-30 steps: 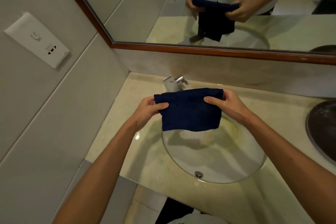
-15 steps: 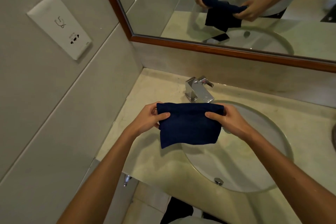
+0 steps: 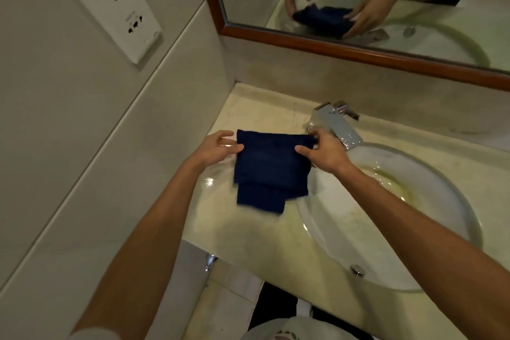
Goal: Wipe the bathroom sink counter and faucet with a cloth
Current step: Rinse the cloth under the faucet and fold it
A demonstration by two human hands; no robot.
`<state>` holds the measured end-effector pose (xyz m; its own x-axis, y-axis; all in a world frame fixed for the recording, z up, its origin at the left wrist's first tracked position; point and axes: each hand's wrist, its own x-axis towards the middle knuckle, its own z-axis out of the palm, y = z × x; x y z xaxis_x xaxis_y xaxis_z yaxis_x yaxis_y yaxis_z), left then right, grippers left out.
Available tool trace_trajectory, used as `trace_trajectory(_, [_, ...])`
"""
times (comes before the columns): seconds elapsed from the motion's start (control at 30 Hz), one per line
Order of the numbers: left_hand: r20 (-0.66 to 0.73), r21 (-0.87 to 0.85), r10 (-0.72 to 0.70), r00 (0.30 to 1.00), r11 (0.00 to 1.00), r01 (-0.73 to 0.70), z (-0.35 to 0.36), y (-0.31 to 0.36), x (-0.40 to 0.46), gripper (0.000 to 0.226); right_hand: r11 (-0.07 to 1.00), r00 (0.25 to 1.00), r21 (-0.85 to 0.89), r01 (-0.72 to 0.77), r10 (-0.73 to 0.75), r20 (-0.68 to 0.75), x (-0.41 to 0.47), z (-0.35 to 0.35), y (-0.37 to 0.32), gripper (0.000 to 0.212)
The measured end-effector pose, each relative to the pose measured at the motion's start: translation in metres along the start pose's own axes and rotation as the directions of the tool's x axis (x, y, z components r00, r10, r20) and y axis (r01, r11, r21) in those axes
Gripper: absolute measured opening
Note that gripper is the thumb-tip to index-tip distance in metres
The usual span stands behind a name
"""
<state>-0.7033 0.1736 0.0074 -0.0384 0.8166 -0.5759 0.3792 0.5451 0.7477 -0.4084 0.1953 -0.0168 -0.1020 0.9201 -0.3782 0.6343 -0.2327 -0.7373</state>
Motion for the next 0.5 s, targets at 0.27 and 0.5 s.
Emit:
trace_trajectory(0.27, [-0.241,0.284,0.178,0.954,0.953,-0.106,0.037,-0.083,0.026,0.037,0.878,0.948,-0.389,0.278,-0.316,-0.037,0.000,0.066,0.028,0.031])
trace_trajectory(0.5, [-0.073,0.421,0.304,0.950,0.873,-0.247,0.052,-0.095,0.031,0.074,0.716,0.881,-0.529,0.456,-0.448,0.153,-0.001,0.097,0.054,0.047])
